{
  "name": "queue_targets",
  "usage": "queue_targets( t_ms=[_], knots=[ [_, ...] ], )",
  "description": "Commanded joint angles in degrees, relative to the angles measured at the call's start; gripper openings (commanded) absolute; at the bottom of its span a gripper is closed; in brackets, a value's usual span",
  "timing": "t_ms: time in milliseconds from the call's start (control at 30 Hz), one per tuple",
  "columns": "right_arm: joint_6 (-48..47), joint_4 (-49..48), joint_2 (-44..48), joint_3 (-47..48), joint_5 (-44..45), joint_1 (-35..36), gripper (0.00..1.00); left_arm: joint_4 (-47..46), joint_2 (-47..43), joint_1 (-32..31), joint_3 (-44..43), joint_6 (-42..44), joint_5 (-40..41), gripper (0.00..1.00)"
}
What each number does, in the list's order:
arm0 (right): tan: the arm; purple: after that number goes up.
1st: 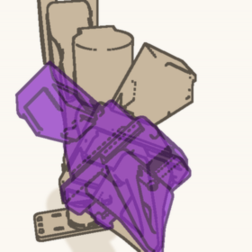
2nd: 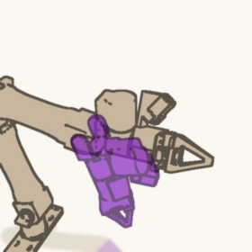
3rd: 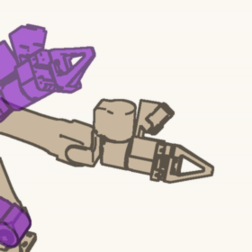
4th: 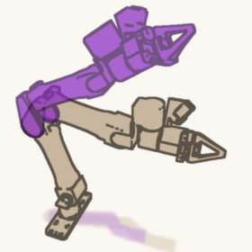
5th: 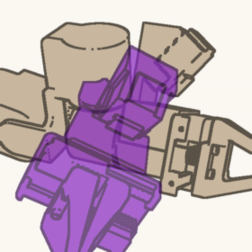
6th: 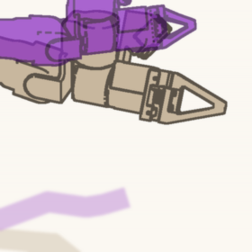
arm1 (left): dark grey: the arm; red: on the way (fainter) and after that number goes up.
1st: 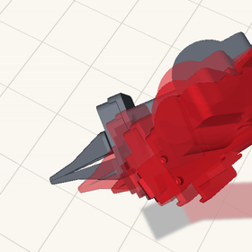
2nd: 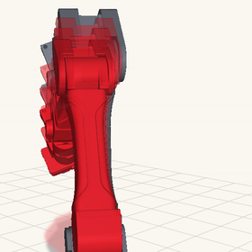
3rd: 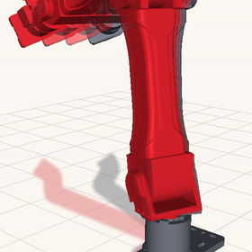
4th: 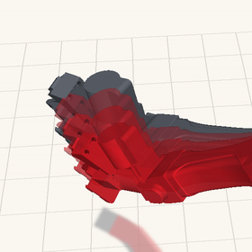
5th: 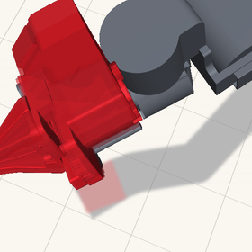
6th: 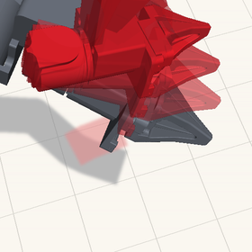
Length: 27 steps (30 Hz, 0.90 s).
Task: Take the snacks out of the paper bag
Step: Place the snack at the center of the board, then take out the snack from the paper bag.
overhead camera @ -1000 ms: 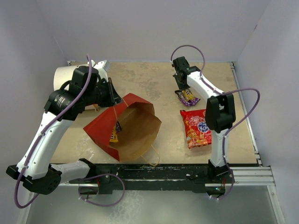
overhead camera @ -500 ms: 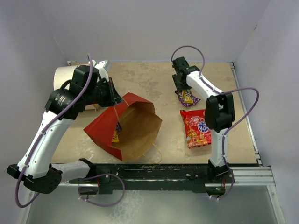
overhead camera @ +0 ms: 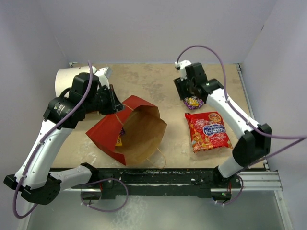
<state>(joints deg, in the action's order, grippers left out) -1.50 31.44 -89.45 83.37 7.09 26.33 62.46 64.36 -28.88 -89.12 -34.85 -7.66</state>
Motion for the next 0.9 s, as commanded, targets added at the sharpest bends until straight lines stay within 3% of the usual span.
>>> queue_targets(
  t_ms=[0,267,467,633,867],
  knots=[
    [-5.95,-9.27,8.10,-9.38,-12.01,8.52,0.61,-1.30,-3.09,0.50,3.82,-1.34,-2.17,0.01],
    [-18.16,-19.63,20.62,-18.47,-25.88,18.62,0.62,3.17,-5.52,0.50,4.02,-1.44,-0.01,0.01],
    [-22.42,-26.73,29.31,-27.08,-29.29,19.65,0.62,6.89,-7.65,0.50,4.42,-1.95,2.06,0.01],
    [-25.54,-27.53,30.91,-29.65,-31.23,23.29,0.61,7.85,-9.77,0.49,5.88,-3.06,2.48,0.01],
    [-27.09,-43.25,26.22,-34.13,-26.51,40.16,0.60,8.15,-6.68,0.50,2.60,-2.68,2.63,0.01]
  ],
)
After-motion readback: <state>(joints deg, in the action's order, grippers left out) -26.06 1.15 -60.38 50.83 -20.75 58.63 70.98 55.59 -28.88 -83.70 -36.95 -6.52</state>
